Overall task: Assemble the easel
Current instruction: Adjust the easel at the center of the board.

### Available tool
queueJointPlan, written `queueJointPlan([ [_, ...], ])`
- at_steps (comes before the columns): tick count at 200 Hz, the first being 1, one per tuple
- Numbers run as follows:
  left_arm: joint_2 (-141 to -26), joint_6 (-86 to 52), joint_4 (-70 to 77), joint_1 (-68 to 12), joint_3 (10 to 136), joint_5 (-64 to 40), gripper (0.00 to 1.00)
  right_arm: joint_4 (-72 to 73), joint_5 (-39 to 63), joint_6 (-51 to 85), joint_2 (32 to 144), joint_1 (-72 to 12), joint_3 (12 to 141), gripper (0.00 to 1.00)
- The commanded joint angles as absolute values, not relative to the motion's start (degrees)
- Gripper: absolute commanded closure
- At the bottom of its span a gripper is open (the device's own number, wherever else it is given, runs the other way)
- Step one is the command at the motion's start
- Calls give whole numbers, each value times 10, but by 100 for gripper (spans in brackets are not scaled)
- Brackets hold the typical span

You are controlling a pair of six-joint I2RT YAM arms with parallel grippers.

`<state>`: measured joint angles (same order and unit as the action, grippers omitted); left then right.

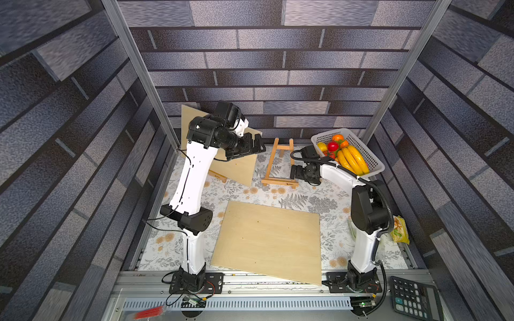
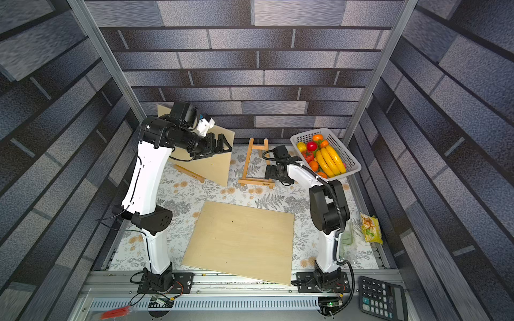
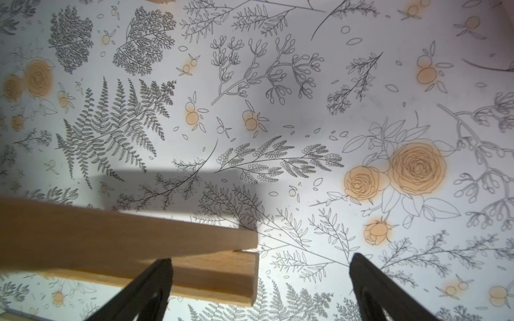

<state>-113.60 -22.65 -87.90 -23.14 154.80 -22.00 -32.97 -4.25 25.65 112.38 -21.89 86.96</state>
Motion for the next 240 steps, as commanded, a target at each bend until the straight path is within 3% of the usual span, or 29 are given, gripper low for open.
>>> queueJointPlan([
  [1,-1122,-214,-888,-230,1541,-217,0,-305,-62,258,1142,-223,864,0],
  [94,-1142,-214,-893,-240,1540,-204,0,-345,-100,228,1140,-217,839,0],
  [175,-1146,-214,-888,-251,1530,-192,0,-357,-94,222,1089,-151,774,0],
  [204,-1119,-220,-844,-257,1463,-195,0,-362,-93,217,1066,-128,745,0],
  [240,-1031,-256,-712,-247,1267,-218,0,-356,-70,207,1042,-114,722,0],
])
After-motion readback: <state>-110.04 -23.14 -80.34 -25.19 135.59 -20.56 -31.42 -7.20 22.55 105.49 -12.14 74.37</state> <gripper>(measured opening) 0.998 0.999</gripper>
